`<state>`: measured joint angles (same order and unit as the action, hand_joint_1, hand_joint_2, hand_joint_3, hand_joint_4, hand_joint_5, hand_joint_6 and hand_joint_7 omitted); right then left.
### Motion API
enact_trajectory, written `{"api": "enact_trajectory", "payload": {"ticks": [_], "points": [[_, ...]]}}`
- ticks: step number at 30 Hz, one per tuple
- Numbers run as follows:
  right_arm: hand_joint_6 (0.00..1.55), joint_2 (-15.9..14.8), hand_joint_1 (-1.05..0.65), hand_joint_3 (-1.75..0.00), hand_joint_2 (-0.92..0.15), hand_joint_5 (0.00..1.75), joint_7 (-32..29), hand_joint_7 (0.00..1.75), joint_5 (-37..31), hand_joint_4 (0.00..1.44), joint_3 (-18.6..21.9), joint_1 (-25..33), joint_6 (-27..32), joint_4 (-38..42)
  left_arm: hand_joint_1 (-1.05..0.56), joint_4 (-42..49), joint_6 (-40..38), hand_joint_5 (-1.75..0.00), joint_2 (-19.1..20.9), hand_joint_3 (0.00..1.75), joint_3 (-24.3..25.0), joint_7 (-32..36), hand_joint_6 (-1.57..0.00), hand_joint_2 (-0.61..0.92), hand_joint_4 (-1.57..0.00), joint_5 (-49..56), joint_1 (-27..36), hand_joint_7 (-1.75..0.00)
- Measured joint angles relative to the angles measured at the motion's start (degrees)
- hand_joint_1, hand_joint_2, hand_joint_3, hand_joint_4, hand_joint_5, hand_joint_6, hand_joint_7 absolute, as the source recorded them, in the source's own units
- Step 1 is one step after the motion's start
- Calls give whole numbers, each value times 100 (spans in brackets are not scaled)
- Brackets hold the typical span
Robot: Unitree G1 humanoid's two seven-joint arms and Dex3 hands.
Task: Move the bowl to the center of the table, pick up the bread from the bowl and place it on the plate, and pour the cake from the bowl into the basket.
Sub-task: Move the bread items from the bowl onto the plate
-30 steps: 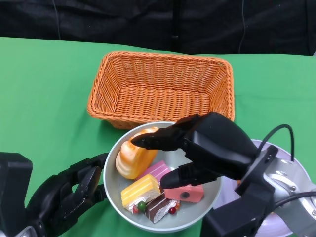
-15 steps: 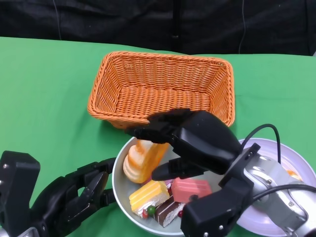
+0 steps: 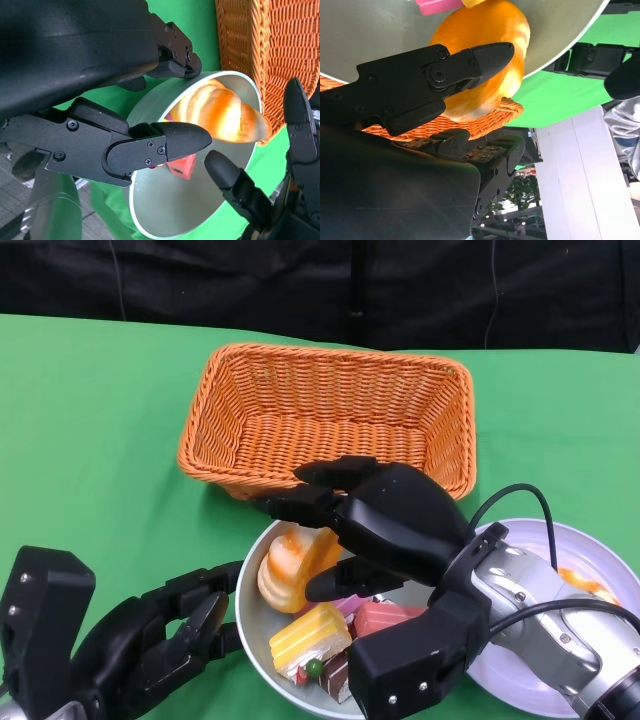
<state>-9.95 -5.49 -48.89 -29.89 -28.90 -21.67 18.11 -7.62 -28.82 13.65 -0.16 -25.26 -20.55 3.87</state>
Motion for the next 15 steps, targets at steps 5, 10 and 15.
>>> {"api": "enact_trajectory", "payload": {"ticks": [5,10,15], "points": [[47,-36,-46,0,-92,7,-312,3,-116,49,-75,-43,-101,375,-69,-42,9,-67,0,63,-16,11,-38,92,-19,71,2,-3],[48,-85,-45,0,-91,9,-403,2,-125,49,-136,-43,-124,557,-67,-46,26,-68,0,63,-14,47,-38,92,-19,124,5,-3],[51,-89,-43,0,-89,12,-619,3,-128,52,-171,-57,-202,708,-65,-63,103,-68,24,64,16,51,-36,92,-18,233,81,-1]]}}
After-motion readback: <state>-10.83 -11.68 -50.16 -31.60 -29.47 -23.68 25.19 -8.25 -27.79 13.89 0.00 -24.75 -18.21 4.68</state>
